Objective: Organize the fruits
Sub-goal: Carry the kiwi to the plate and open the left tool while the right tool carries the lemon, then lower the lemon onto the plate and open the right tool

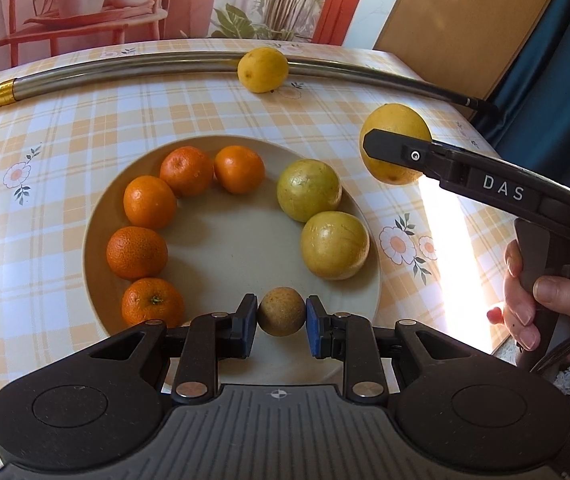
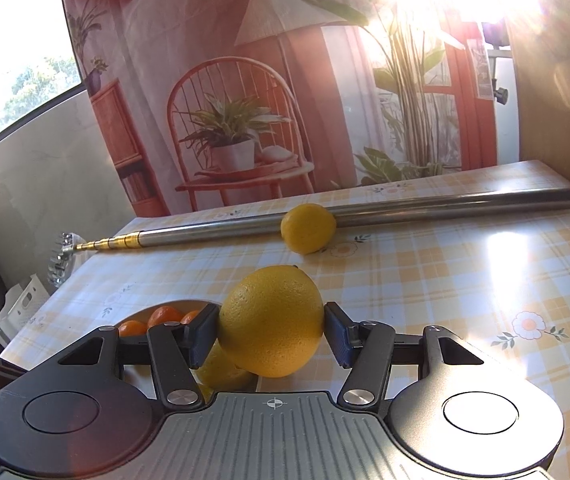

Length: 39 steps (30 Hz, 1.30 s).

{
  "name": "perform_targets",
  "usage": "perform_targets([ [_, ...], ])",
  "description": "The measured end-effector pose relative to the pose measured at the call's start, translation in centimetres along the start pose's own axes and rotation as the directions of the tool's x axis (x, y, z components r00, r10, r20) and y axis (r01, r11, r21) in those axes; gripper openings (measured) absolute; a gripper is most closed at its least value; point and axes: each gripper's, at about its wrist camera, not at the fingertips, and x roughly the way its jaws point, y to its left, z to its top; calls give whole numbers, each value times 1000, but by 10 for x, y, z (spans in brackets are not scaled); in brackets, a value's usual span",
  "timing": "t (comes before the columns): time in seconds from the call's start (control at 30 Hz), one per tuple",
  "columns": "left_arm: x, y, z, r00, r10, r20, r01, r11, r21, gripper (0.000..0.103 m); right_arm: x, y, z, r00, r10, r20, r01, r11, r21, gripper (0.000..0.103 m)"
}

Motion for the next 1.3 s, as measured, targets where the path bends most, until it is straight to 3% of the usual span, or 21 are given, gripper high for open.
perform_targets([
  [0.2, 4, -3, -5, 999, 14, -48, -13, 1000, 19, 27, -2, 1, 0, 1000, 1, 1, -1, 1000, -1, 53],
  [0.7, 7, -2, -5, 998, 16, -66, -15, 1000, 11, 28, -4, 5, 0, 1000, 2, -4, -2, 1000, -9, 53],
  [0.87, 2, 1, -4, 999, 28, -40, -28, 1000, -5, 40, -5, 6, 0, 1000, 5, -6, -5, 1000, -14, 53],
  [1.3, -24, 9, 0, 995, 84, 49, -82, 996, -46, 40, -7, 30, 5, 997, 70, -31, -72, 994, -82, 53],
])
